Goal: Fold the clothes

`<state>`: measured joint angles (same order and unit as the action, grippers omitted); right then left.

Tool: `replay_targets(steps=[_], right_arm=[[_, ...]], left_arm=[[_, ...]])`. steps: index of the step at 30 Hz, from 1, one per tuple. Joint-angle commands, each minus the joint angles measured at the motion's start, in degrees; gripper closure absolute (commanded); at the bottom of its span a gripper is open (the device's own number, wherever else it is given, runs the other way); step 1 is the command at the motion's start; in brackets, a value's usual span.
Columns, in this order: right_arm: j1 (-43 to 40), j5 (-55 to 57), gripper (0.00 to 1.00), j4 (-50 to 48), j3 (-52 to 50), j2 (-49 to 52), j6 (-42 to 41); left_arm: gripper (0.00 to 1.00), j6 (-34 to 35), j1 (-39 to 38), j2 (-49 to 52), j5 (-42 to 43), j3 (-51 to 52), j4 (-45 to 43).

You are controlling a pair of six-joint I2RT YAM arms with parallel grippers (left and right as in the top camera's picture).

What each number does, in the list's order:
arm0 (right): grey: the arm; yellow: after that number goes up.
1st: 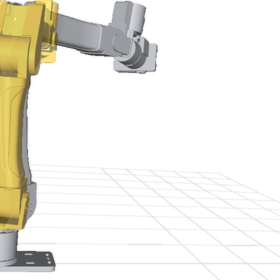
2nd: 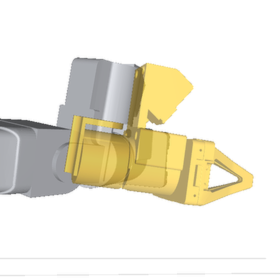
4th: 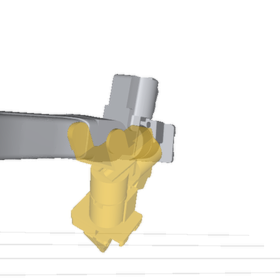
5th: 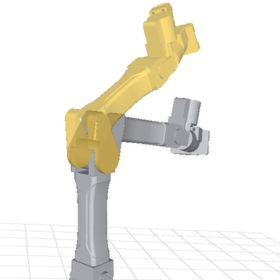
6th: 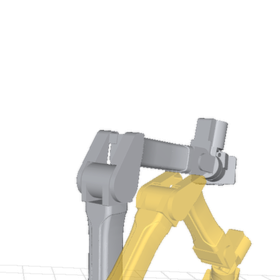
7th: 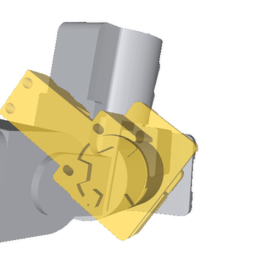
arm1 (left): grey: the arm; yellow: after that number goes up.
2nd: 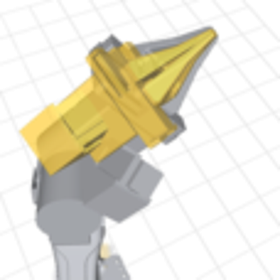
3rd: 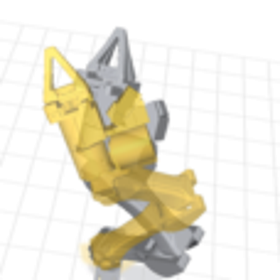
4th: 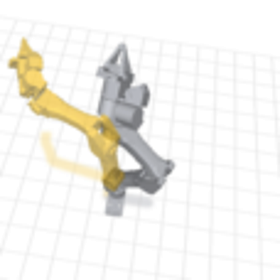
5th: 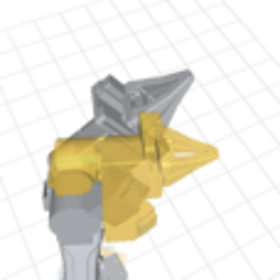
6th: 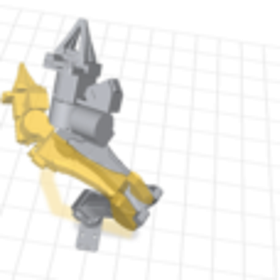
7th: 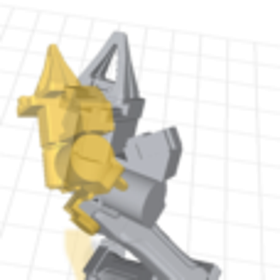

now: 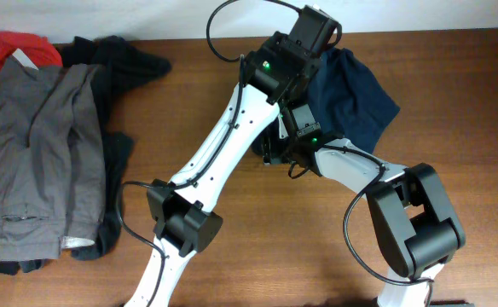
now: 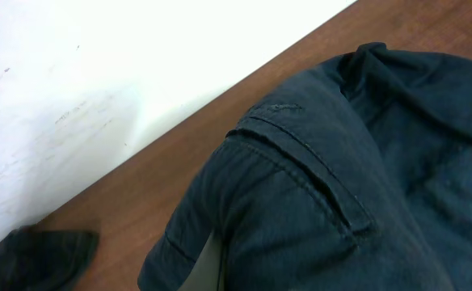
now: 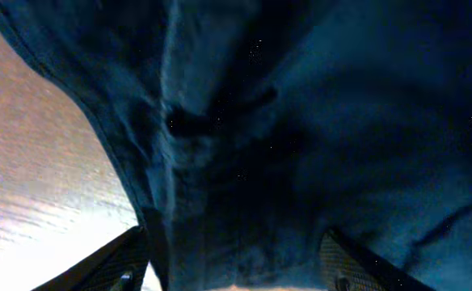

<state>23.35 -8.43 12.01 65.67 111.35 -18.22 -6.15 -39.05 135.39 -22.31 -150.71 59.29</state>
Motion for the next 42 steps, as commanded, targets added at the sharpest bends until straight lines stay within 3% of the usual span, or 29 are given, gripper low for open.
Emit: replay_targets(steps=[1, 5, 6, 10, 12, 14, 27, 39, 42], right_arm=[[0.2, 0.2, 0.28, -1.2, 0.9, 0.5, -0.5], [0.4, 3.2, 0.30, -3.2, 0.9, 1.1, -0.5], [0.4, 3.7, 0.34, -3.3, 0.9, 1.6, -0.6], [0.4, 4.2, 0.59, -1.6, 0.9, 3.7, -0.6], [0.1, 4.2, 0.83, 0.3, 0.9, 3.9, -0.8], [-0.5, 4.2, 0.96, 2.1, 0.9, 3.6, -1.6], [-8.2, 2.8, 0.96, 15.5, 0.9, -9.4, -2.2], [-17.0, 2.7, 0.96, 24.3, 2.8, -32.6, 3.8], [-19.6, 2.7, 0.96, 27.4, 6.1, -37.6, 6.0]], left_arm=[[0.99, 1.0, -0.2, -1.4, 0.3, -1.9, -0.3], [1.00, 1.0, -0.2, -1.4, 0.3, -1.9, -0.3], [0.99, 1.0, -0.2, -1.4, 0.3, -1.9, -0.3], [0.99, 1.0, -0.2, -1.5, 0.2, -1.9, -0.2], [0.99, 1.0, -0.2, -1.7, 0.1, -1.9, -0.1], [1.00, 1.0, 0.1, -2.1, -0.4, -1.9, 0.2], [0.99, 1.0, 8.1, -7.2, -1.3, -1.9, 2.5], [0.99, 10.4, 21.0, -8.3, -1.3, -1.9, 10.6], [1.00, 12.4, 24.4, -9.6, 3.8, -1.9, 13.5]])
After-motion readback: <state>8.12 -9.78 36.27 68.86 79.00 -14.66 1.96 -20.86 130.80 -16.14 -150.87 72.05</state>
